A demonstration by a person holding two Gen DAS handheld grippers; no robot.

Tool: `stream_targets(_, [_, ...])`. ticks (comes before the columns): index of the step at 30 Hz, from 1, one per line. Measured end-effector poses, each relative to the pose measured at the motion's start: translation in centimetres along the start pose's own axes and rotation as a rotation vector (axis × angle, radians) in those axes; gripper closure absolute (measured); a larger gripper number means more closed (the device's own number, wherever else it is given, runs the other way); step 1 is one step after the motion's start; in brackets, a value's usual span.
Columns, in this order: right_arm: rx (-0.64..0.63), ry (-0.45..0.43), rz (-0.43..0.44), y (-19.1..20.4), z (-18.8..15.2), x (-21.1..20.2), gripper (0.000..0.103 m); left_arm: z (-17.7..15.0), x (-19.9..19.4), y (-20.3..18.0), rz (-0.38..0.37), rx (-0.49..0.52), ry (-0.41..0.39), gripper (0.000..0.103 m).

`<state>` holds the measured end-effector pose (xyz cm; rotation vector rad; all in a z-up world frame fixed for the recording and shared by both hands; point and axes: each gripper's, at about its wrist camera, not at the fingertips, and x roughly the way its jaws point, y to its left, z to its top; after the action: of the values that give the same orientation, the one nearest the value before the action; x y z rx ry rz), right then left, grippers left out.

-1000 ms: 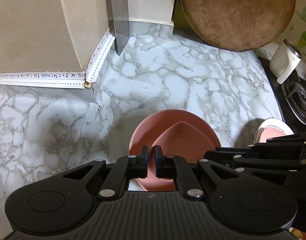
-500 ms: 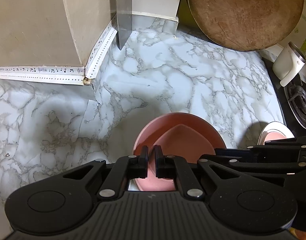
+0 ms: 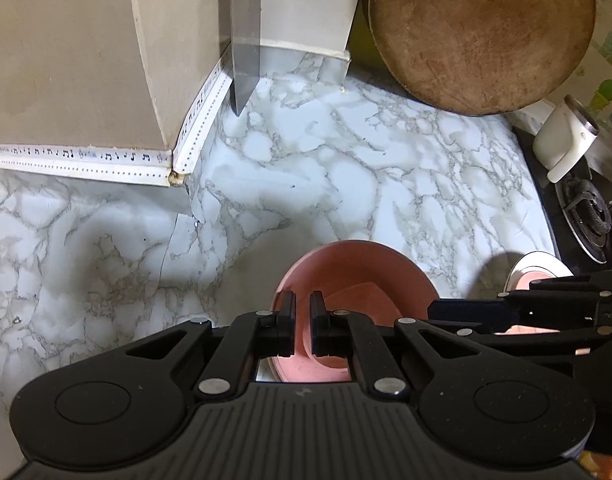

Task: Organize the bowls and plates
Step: 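Carry the heart-shaped dish with both grippers over the pink bowl, then lower the heart dish into the pink bowl and open both grippers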

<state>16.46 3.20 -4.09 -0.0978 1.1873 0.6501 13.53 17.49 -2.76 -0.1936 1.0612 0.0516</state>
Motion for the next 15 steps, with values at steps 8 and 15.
stream_targets(8, [-0.008, -0.036, 0.002, 0.1, -0.3, -1.8, 0.069, -0.3, -1.6, 0.1, -0.014, 0.018, -0.039, 0.097])
stream_targets(15, [-0.004, -0.066, 0.003, 0.2, -1.0, -3.2, 0.067, -0.9, -3.5, 0.3, -0.022, 0.029, -0.088, 0.097])
